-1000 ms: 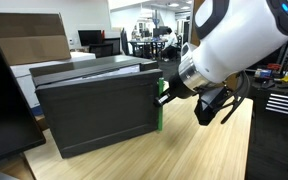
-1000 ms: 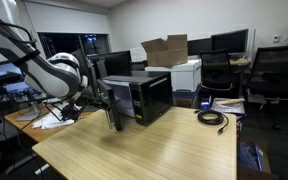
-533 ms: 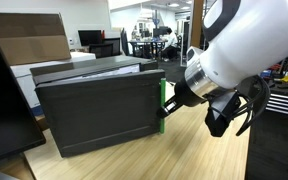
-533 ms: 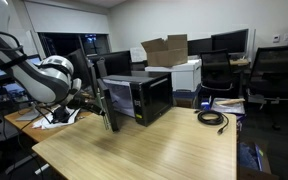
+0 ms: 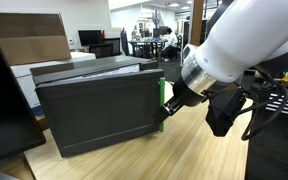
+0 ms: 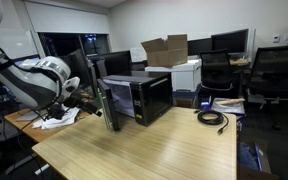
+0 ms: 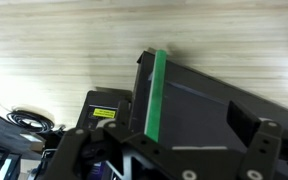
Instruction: Open the microwave door
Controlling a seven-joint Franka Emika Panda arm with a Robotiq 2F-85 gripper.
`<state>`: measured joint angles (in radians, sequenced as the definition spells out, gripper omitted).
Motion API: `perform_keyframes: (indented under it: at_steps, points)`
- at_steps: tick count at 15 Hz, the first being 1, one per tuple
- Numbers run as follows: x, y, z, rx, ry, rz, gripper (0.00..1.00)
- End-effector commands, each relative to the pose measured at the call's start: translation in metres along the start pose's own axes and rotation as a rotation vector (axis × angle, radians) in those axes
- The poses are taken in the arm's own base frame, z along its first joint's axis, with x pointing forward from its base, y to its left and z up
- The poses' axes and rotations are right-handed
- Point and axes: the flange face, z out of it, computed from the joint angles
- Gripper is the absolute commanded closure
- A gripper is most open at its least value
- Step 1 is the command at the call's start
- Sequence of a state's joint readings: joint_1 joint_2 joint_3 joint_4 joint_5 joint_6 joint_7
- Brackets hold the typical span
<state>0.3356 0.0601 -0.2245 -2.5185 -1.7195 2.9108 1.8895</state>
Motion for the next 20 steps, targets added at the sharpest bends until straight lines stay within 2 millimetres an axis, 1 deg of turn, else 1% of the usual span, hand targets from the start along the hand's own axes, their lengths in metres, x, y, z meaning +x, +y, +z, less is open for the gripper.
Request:
perform_keyframes:
  at_steps: [1, 6, 10, 12, 14, 17, 20]
  points:
    - [0.007, 0.001, -0.009, 0.036, -0.071, -0.003, 0.0]
    - [0.026, -0.01, -0.014, 0.052, -0.147, 0.008, 0.0]
    - [0.048, -0.024, -0.025, 0.05, -0.211, -0.018, 0.0]
    - [0.064, -0.028, -0.036, 0.043, -0.246, -0.031, 0.0]
    - [0.087, -0.03, -0.05, 0.046, -0.27, -0.047, 0.0]
    - [0.119, -0.028, -0.071, 0.04, -0.277, -0.07, 0.0]
    - [0.147, -0.022, -0.086, 0.024, -0.266, -0.073, 0.0]
